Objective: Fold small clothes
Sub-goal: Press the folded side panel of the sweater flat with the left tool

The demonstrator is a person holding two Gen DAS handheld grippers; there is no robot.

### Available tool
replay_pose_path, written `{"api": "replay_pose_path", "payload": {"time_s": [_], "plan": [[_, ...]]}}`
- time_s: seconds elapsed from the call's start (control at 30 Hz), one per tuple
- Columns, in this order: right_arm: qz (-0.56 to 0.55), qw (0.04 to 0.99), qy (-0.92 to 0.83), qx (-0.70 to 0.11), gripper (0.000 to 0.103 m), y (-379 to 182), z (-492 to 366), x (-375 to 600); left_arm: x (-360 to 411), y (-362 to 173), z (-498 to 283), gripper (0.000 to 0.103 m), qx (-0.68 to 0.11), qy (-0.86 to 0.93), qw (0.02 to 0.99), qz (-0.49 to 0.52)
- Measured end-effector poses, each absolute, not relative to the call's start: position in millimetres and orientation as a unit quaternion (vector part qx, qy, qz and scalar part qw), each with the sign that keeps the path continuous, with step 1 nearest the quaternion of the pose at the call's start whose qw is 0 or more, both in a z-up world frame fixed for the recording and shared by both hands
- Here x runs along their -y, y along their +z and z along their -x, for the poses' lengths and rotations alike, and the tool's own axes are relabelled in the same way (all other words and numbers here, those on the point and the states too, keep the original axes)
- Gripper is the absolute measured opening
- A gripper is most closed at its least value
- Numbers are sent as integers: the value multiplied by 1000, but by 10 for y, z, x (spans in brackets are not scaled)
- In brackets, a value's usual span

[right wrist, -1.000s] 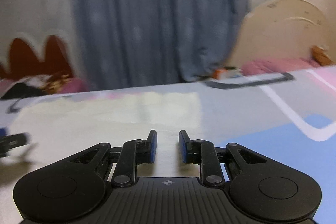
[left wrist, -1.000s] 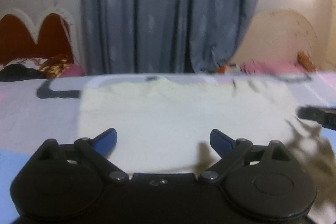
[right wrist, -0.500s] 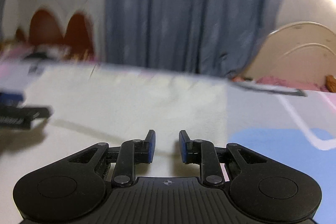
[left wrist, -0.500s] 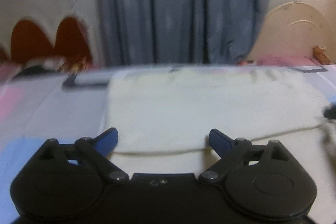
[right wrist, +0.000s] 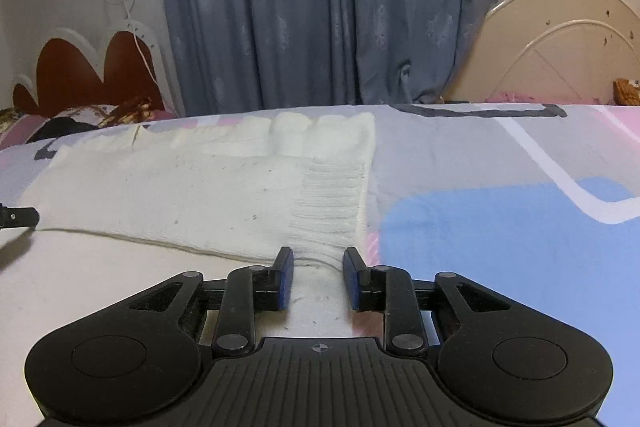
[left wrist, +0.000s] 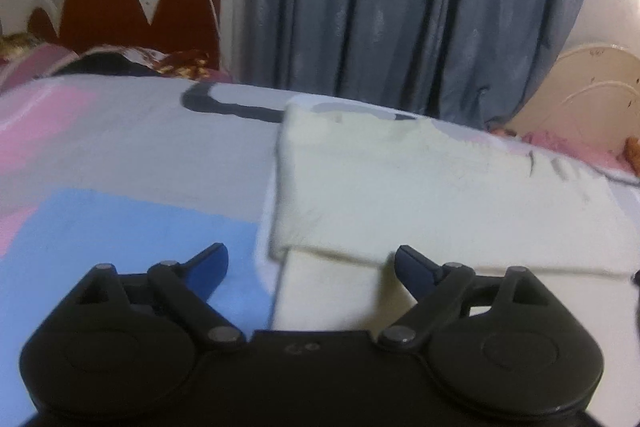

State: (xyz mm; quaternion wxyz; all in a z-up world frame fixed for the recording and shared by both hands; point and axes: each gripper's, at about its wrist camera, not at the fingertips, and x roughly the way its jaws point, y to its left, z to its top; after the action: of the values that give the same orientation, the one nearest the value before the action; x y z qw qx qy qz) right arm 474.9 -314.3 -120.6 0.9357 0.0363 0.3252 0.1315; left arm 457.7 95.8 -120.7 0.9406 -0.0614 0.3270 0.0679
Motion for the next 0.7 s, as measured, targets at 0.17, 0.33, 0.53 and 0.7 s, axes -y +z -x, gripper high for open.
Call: {"api": "replay_pose_path", "payload": {"time_s": [0.17, 0.33, 0.53, 0.7], "plan": [[-67, 933, 137, -326, 32, -1111, -4493, 3393, -918, -1173, -4096, 93, -328, 62, 941, 52], [-99, 923, 154, -338, 42, -1068, -3906, 3706, -982, -1293, -3650, 91, -344, 73, 935, 53], [-143, 904, 163, -367, 42, -1077, -3125, 3959, -990, -1244, -3274, 89, -363, 34, 930, 38], [-218, 877, 158, -399, 42, -1033, -2673, 4196, -1007, -1219, -2746, 88, -375, 0, 926, 43]]}}
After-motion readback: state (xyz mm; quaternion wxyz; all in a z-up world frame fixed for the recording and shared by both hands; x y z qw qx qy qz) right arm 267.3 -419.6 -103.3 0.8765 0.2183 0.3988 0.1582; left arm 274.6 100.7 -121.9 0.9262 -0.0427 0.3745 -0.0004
